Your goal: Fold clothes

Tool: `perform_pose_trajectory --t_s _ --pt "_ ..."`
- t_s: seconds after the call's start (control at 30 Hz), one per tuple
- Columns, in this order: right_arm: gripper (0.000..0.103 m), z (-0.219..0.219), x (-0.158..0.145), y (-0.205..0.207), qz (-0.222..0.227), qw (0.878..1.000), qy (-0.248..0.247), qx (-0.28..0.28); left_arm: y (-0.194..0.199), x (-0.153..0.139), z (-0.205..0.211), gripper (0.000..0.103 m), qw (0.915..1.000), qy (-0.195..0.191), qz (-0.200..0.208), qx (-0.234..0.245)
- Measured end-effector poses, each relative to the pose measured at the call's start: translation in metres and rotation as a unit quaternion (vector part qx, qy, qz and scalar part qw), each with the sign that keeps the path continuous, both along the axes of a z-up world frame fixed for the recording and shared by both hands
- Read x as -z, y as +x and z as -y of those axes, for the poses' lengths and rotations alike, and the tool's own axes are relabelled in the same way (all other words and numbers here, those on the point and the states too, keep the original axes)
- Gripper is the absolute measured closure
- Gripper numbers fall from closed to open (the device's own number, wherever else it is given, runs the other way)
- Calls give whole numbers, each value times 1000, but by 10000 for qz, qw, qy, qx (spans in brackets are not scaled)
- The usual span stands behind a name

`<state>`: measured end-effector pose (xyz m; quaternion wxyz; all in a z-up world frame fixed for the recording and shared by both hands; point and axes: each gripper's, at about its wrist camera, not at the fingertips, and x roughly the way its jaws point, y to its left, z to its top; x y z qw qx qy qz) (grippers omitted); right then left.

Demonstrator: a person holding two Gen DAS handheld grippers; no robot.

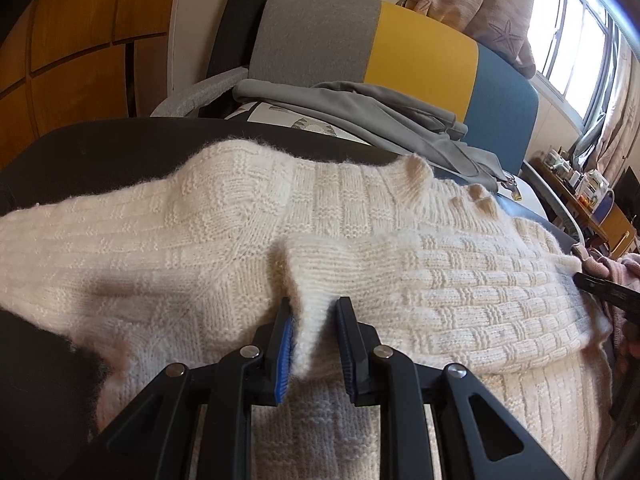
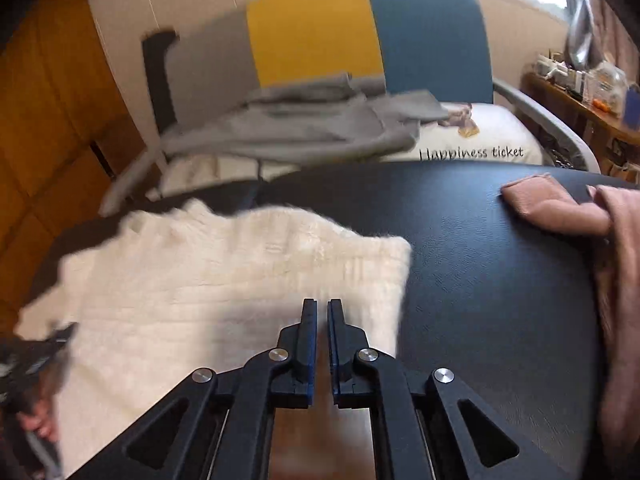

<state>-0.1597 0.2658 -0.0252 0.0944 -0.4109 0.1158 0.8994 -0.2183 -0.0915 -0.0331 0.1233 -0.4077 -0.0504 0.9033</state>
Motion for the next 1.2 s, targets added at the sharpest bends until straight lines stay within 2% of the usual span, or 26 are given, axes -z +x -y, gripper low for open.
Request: perform_pose_trajectory --t_s 0.17,0.27,0.4,0.57,0.7,0.8,0.83,0.93,0.97,1.0,1.03,1.1,1.2 --pt "103 -28 14 -6 114 9958 671 613 0 1 -1 81 10000 -17 -28 1" --pt "88 -36 11 1 172 9940 708 815 -1 2 1 81 10000 47 -19 -4" --pt "87 -32 -8 30 -157 9947 367 951 0 2 0 81 10000 7 -29 -9" --pt "88 -26 0 48 -144 9963 184 830 0 1 1 81 10000 15 -17 -15" --pt "92 -22 6 62 -134 9972 37 733 0 1 1 80 10000 26 -11 -16" --pt "103 -19 10 72 -126 9977 -74 659 -1 1 0 80 10000 -31 -24 -11" --pt "103 -18 11 76 -123 9978 -110 635 -1 1 0 80 10000 -26 -22 -11" --pt "103 -9 4 68 126 9974 261 658 -2 1 1 80 10000 17 -9 -14" --pt "99 -1 -3 66 213 9962 417 736 -2 1 2 80 10000 28 -5 -16" --pt "95 10 -11 69 76 9968 423 674 -2 1 2 80 10000 29 -4 -17" --pt "95 23 -18 73 -121 9976 390 565 -2 1 2 80 10000 26 -4 -16" --pt "85 47 -34 80 -515 9975 325 348 -2 1 2 80 10000 39 3 -14" --pt "84 90 -32 67 -605 9960 561 -347 -3 2 4 80 10000 86 14 -11"
